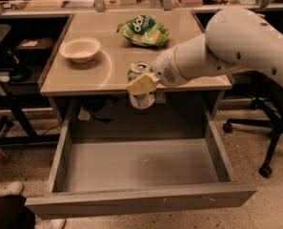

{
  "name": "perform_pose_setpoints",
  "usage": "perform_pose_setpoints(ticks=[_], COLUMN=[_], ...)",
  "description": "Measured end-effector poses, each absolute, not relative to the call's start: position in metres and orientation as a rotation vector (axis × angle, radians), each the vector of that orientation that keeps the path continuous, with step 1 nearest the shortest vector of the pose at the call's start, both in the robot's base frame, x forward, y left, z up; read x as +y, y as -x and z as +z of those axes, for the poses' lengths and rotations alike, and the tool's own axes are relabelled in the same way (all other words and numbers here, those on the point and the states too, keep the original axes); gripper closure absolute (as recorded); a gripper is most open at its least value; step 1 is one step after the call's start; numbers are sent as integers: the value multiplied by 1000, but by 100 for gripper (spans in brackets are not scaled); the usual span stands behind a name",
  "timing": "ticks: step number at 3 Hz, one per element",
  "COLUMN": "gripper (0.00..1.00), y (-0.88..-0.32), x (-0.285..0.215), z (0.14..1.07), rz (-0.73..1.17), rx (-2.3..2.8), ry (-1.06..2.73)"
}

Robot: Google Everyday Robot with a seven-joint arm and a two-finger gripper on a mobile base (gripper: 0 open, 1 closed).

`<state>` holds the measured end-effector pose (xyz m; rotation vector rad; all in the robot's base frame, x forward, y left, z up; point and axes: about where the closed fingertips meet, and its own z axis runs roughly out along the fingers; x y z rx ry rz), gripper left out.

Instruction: Place 7up can into top drawer

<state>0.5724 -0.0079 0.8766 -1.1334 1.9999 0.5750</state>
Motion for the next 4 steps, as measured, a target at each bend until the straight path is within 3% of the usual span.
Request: perform_pose_setpoints(ticks=[4], gripper=[100], y=[-520], x=[-2], z=[785], rz=[650], rx=[2106], ry=[1028])
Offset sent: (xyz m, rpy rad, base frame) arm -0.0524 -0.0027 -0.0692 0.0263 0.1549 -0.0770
